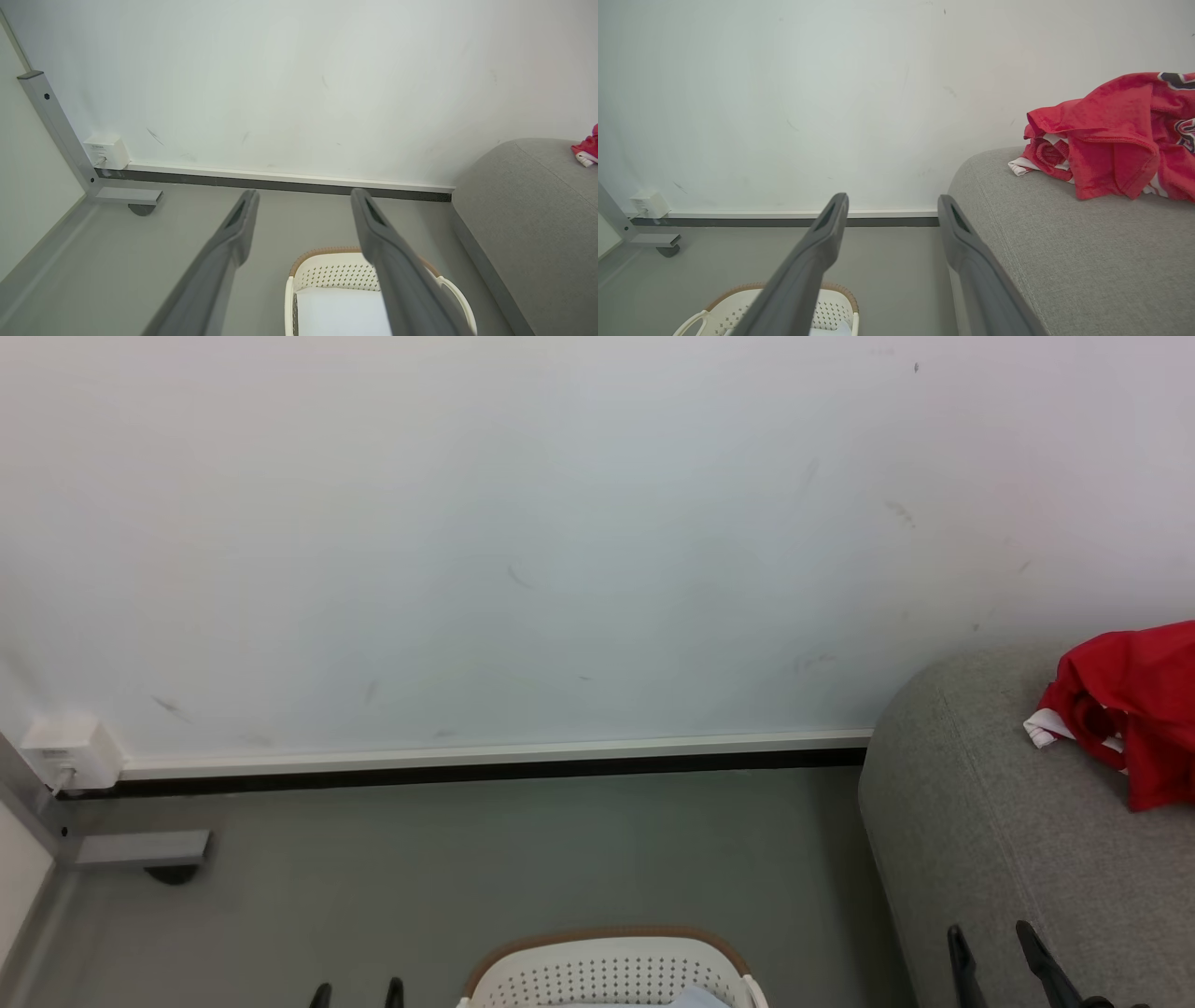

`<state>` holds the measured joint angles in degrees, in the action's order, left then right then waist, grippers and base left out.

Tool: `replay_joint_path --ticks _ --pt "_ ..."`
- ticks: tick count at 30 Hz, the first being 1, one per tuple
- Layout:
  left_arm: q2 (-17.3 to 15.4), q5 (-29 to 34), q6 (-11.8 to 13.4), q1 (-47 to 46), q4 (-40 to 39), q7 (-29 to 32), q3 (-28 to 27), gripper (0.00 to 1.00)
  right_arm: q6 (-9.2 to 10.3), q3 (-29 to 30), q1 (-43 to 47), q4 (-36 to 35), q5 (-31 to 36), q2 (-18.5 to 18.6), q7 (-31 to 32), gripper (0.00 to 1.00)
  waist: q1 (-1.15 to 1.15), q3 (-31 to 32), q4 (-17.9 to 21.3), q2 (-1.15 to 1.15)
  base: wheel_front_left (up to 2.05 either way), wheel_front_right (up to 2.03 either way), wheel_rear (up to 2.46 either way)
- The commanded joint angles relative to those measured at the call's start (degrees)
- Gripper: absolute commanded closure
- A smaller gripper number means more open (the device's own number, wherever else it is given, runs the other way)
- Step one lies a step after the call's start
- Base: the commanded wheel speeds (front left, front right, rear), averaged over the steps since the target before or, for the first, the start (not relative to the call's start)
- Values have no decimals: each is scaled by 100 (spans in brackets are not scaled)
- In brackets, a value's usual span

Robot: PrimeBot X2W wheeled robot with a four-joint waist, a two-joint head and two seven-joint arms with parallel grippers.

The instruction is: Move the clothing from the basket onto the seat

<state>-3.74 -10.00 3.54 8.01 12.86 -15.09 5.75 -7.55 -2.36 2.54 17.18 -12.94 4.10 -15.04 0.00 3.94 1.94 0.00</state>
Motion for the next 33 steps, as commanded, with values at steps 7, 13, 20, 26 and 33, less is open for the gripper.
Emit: replay_joint_path --ticks 7,13,20,26,33 --pt "9 173 -177 -227 173 -10 -135 0 14 29 -119 118 9 83 -20 0 0 1 -27 0 0 0 0" --pt "19 262 -275 -331 311 -10 -228 0 13 -22 -253 277 44 113 -20 0 0 -9 -11 0 0 0 0" --pt "33 303 -334 -422 442 -8 -298 0 14 -160 -402 453 66 137 -21 0 0 -2 -75 0 0 0 0" --pt "49 324 -339 -405 456 -8 -349 0 14 -246 -471 506 15 122 -20 0 0 11 -131 0 0 0 0" --pt "61 327 -307 -433 473 -8 -418 0 14 -301 -435 513 -19 108 -21 0 0 -3 -158 0 0 0 0"
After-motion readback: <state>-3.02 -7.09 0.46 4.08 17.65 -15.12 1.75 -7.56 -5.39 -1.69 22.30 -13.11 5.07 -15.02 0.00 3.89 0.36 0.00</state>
